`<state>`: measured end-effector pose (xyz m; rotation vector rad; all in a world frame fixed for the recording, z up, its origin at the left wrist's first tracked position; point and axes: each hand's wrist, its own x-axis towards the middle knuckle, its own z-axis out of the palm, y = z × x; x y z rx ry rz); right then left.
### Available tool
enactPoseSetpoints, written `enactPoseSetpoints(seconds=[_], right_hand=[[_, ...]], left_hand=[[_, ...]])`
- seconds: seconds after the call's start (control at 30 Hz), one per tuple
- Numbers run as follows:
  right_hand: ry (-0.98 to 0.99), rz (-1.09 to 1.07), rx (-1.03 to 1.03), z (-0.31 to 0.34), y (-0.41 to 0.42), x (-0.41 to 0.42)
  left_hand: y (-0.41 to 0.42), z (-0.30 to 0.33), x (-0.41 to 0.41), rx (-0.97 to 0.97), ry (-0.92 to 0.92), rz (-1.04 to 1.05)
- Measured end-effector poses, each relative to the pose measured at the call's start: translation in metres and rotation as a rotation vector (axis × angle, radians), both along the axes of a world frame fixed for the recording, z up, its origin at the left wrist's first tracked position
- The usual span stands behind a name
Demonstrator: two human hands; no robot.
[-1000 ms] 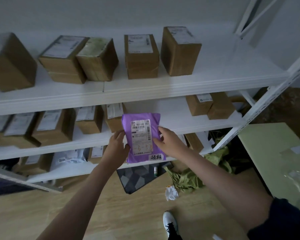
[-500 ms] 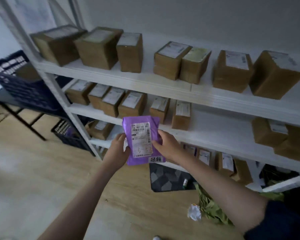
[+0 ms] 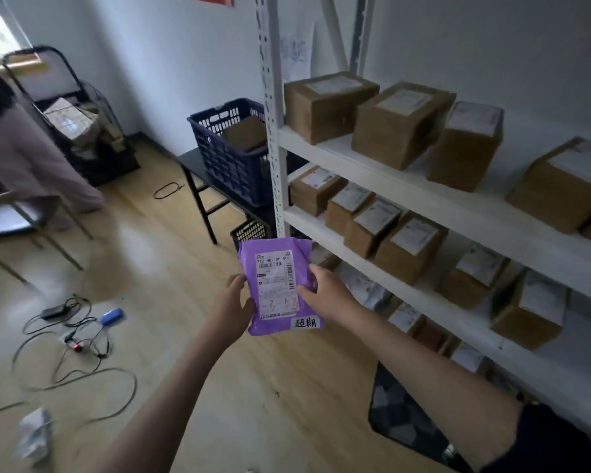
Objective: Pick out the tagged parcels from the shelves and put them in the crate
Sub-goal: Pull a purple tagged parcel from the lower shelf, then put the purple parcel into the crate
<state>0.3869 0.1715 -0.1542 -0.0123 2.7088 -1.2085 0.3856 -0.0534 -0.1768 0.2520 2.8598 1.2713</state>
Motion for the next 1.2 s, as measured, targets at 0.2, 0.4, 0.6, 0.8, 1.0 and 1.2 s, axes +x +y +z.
enactPoseSetpoints(seconds=[0.2, 0.4, 0.6, 0.8, 1.0, 1.2], right_hand=[[-0.017, 0.018, -0.016, -0.007, -0.085, -0.091], [-0.011, 0.005, -0.017, -0.002, -0.162, -0.200], [0.024, -0.001, 0.003, -0.001, -0.218, -0.315], [0.061, -0.012, -0.008, -0.007, -0.240, -0.463], [0.059, -0.110, -0.020, 0.006, -0.235, -0.601], [0.035, -0.251, 0.009, 0.012, -0.219, -0.703]], left_hand=[[-0.084, -0.009, -0.089, -0.006, 0.018, 0.020], [-0.158, -0.001, -0.198, -0.023, 0.029, -0.008], [-0.213, -0.003, -0.316, -0.034, 0.038, 0.009], [-0.232, -0.009, -0.466, -0.018, 0.023, -0.004], [-0.225, 0.017, -0.624, -0.093, 0.022, -0.077], [-0.206, 0.026, -0.763, -0.081, -0.038, -0.227]])
